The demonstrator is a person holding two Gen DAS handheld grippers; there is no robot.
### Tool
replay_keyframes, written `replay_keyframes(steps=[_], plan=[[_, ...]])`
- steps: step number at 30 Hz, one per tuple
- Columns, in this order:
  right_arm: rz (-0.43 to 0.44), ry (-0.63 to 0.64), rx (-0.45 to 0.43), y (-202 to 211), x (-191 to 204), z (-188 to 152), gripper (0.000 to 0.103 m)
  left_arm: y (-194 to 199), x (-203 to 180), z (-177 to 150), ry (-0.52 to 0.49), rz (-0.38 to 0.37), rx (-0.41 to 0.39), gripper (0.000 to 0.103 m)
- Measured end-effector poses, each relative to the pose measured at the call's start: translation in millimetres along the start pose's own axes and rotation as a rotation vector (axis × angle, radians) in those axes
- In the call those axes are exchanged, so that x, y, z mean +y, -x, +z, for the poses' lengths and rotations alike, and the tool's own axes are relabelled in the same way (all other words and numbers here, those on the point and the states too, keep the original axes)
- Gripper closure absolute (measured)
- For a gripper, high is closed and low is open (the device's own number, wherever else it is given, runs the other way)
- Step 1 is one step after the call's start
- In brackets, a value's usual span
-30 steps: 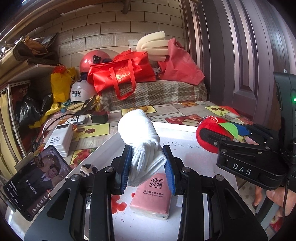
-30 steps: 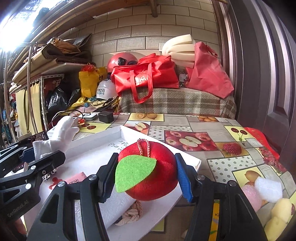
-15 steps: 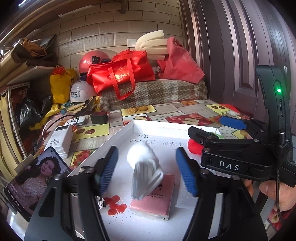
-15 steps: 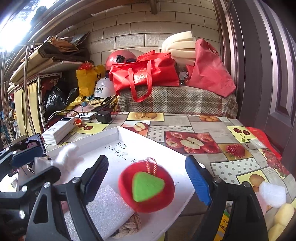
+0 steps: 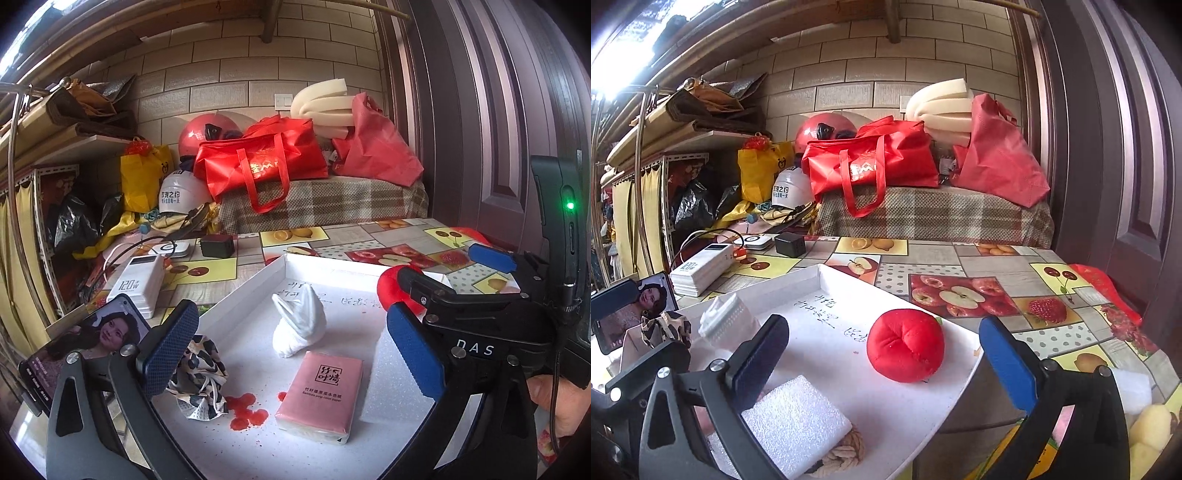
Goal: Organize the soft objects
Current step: 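Open the left gripper to drop the glove in the box while right drops the apple plush, then grasp the yellow tissue pack with left while right grasps the grey rope knot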
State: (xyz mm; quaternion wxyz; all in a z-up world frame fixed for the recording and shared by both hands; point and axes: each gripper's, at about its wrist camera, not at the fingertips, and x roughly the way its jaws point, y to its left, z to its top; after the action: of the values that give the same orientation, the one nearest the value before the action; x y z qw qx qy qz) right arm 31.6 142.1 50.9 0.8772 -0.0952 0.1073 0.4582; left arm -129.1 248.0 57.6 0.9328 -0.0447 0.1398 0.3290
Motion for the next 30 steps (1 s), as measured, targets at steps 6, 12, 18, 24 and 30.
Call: replay_keyframes(steps=[6,12,18,24,30], plan=[[0.001,-0.043,-0.029,7,-8,-1,0.0,4,2,0,0.016,0.024,-0.02,0.0],[0.015,-0.023,-0.033,20,-4,-5,0.0,7,4,-1,0.03,0.045,-0.028,0.0],[0.033,-0.034,-0.02,35,-8,-11,0.0,12,2,-3,0.033,0.034,-0.029,0.0],[0.03,-0.075,-0.008,59,-23,-20,0.0,29,-12,-7,0.023,-0.017,-0.043,0.0],[0.082,-0.041,-0.026,98,-33,-33,0.0,40,-26,-8,0.021,-0.037,-0.047,0.0]])
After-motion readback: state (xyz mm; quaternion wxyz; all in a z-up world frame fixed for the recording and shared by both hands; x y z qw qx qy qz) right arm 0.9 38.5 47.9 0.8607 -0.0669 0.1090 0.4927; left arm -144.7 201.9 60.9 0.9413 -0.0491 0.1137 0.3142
